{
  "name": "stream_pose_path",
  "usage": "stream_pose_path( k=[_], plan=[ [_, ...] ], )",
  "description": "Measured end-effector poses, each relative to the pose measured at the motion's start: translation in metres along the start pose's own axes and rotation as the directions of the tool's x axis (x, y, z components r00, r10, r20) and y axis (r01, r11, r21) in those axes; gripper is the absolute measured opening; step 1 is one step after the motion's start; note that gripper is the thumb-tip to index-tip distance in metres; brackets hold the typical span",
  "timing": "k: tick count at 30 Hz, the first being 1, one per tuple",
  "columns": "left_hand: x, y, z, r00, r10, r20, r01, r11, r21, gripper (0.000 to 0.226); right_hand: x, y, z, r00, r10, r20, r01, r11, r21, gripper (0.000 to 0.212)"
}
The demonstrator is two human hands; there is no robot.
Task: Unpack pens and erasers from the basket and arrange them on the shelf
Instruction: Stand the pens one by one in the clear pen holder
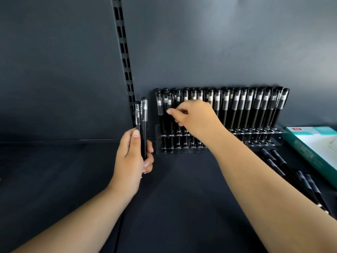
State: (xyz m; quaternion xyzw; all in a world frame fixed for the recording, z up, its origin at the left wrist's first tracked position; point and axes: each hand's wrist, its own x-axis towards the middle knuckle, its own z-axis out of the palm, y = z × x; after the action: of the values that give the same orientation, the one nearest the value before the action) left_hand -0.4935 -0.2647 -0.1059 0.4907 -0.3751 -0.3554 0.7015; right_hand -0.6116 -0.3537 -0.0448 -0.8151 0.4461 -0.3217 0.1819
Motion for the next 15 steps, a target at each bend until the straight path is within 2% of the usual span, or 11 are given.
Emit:
stream_pose_path(
  k=[4,9,13,15],
  plan=[
    [-0.003,0.002,0.001,0.999,0.035,0.026,-0.036,0.999,0.034,0.023,0.000,-0.003,-0.008,1.000,-0.006,0.027,0.008,0.998,-0.056,0.052],
    [-0.008,0.004,0.003,0.995,0.071,0.072,-0.075,0.996,0.048,0.022,-0.001,-0.014,-0.022,0.998,-0.054,-0.039,0.055,0.998,0.014,0.051],
    [-0.012,0.004,0.004,0.989,0.098,0.113,-0.103,0.994,0.042,0.021,-0.009,-0.025,-0.023,0.999,-0.035,0.036,0.025,0.969,0.248,0.042],
    [-0.014,0.004,0.005,0.985,0.123,0.123,-0.131,0.990,0.060,0.020,-0.011,-0.029,-0.017,0.993,-0.083,0.085,0.058,0.965,0.256,0.044]
  ],
)
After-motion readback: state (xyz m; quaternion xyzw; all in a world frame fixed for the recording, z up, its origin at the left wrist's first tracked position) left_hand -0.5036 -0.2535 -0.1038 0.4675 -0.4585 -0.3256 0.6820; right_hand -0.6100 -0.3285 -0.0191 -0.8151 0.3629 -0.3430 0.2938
